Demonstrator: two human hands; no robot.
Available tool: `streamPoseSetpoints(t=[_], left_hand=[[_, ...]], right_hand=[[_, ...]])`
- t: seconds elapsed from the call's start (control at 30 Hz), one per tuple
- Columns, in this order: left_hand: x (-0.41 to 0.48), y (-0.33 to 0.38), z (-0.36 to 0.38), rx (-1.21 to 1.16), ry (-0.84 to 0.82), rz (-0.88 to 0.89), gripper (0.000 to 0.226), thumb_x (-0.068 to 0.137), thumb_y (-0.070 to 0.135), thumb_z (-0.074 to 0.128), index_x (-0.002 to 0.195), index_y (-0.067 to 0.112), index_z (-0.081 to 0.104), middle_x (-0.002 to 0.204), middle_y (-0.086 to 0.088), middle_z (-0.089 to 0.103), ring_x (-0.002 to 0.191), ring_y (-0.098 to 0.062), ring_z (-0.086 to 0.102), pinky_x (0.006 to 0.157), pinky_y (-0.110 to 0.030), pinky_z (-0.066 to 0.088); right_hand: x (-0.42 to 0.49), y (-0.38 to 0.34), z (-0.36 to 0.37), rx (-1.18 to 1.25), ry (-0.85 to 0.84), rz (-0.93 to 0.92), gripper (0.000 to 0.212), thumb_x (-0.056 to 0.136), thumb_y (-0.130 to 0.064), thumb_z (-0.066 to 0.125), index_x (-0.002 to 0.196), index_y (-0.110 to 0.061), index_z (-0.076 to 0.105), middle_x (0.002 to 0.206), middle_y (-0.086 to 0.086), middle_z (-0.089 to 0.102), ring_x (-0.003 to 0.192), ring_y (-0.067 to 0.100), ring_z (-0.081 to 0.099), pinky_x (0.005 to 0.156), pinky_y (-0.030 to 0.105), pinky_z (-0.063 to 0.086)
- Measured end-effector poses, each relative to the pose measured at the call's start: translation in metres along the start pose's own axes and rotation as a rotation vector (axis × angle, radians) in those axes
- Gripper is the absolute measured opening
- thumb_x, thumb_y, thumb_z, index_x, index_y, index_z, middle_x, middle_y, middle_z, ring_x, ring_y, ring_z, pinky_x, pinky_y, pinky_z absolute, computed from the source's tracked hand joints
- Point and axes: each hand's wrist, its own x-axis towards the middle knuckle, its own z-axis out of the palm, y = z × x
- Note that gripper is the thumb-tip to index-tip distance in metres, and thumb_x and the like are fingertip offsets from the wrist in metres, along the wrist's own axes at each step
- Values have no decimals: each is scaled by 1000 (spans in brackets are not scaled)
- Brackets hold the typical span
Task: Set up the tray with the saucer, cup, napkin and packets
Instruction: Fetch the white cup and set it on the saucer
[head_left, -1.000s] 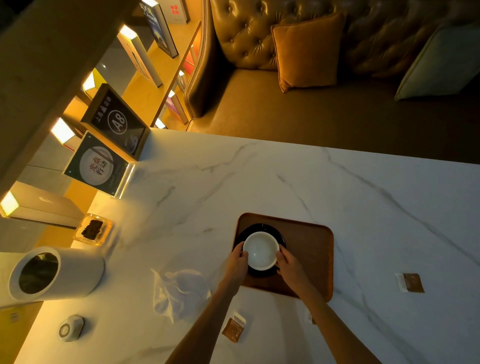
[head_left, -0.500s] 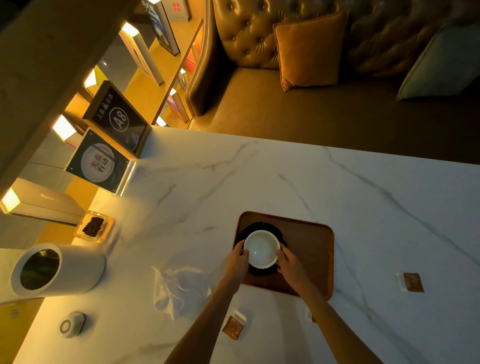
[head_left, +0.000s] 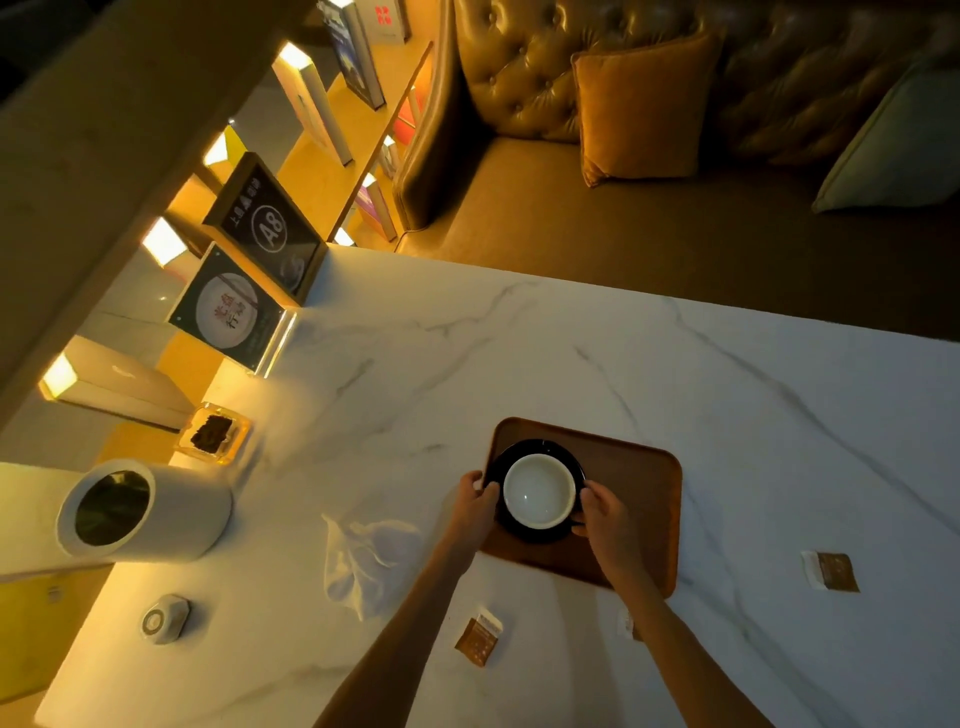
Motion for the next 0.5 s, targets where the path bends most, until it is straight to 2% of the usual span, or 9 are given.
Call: streamPoseSetpoints(t=[0.1, 0.17, 0.23, 0.3, 0.4, 0.5], left_hand=[[-11, 11, -32, -27, 30, 63, 33, 102, 20, 42, 133, 9, 43, 105, -11, 56, 89, -22, 54, 77, -33, 45], [-19, 15, -62, -53, 72, 130, 29, 103, 16, 41, 129, 4, 48, 105, -13, 56, 85, -21, 54, 72, -29, 44], [-25, 13, -95, -69, 130, 186, 28, 103, 11, 40, 125, -3, 52, 103, -16, 57, 85, -25, 53, 72, -31, 42], [-29, 7, -127, -86, 192, 226, 25, 102, 6, 42, 119, -6, 55, 97, -16, 60, 80, -26, 54, 68, -29, 41], [-33, -8, -167, -91, 257, 247, 17, 100, 5, 45, 106, 1, 60, 81, -10, 63, 71, -22, 55, 63, -27, 42], [-34, -26, -199, -10, 310, 253, 15, 98, 6, 50, 102, 4, 64, 82, -11, 67, 74, -25, 60, 67, -33, 48]], right_hand=[[-7, -17, -5, -161, 130, -171, 33, 97, -41, 41, 116, -24, 61, 89, -9, 68, 81, 9, 67, 70, 33, 59], [-10, -34, -3, -301, 197, -325, 29, 95, -48, 40, 91, -31, 63, 73, -6, 67, 68, 10, 65, 64, 37, 58], [-11, -54, 5, -432, 243, -459, 36, 94, -54, 40, 75, -29, 58, 61, -5, 62, 57, 9, 61, 55, 31, 54], [-16, -76, 24, -460, 195, -485, 30, 93, -54, 42, 78, -32, 57, 67, -10, 64, 64, 5, 63, 60, 25, 52], [-25, -97, 60, -430, 56, -460, 13, 95, -38, 50, 90, -31, 59, 84, -9, 65, 82, 11, 62, 73, 26, 47], [-40, -106, 97, -466, -12, -519, 13, 95, -28, 54, 94, -18, 62, 83, -4, 63, 79, 14, 59, 66, 19, 40]])
